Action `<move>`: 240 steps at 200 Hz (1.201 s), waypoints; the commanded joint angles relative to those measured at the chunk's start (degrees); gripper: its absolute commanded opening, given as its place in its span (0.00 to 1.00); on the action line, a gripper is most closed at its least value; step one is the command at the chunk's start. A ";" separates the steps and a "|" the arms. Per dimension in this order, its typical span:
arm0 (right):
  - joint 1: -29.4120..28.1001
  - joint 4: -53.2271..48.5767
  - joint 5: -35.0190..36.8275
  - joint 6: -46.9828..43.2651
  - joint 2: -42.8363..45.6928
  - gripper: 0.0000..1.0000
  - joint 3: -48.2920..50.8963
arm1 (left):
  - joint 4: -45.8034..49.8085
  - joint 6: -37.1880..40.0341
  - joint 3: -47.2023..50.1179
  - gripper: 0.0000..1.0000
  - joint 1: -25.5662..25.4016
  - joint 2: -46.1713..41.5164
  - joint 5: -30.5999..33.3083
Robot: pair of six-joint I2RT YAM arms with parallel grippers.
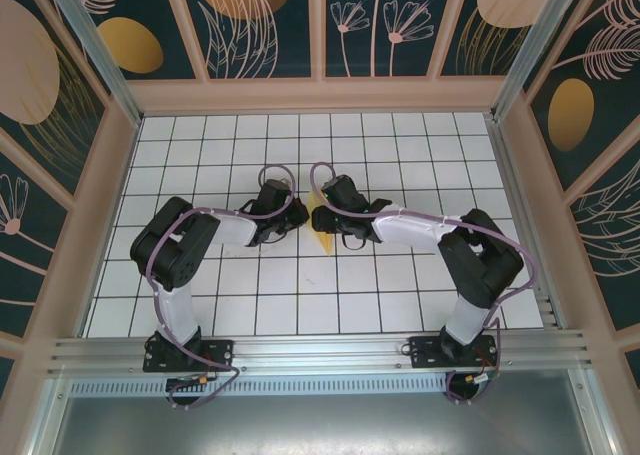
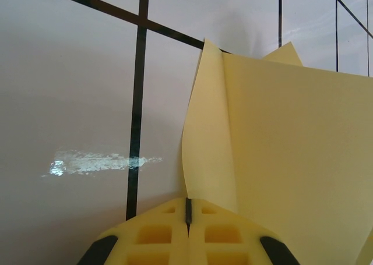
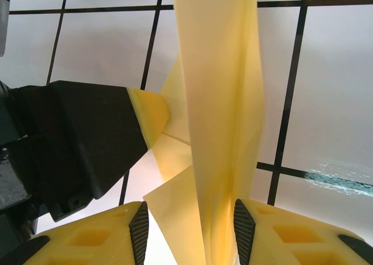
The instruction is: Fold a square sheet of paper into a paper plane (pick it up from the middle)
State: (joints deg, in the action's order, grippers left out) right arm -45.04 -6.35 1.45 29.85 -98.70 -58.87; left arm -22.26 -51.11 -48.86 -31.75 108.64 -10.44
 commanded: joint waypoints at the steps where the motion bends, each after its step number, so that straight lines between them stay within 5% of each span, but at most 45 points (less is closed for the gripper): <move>1: -0.80 1.06 -0.38 -1.30 -0.80 0.48 -0.55 | 0.54 0.89 -1.00 0.00 0.47 -1.14 -1.41; 201: -1.06 1.97 -5.28 -1.19 -3.49 0.64 0.93 | 0.19 0.74 -0.87 0.00 0.48 -2.38 -2.16; 240: -1.10 -0.29 -1.07 0.05 -4.72 0.47 -0.42 | 0.29 0.70 -0.89 0.00 0.47 -2.34 -2.14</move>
State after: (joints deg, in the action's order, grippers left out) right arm -45.54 -5.85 -2.39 28.95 -102.17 -58.70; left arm -22.28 -51.11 -48.86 -31.75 106.96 -11.79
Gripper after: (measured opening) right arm 0.519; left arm 0.068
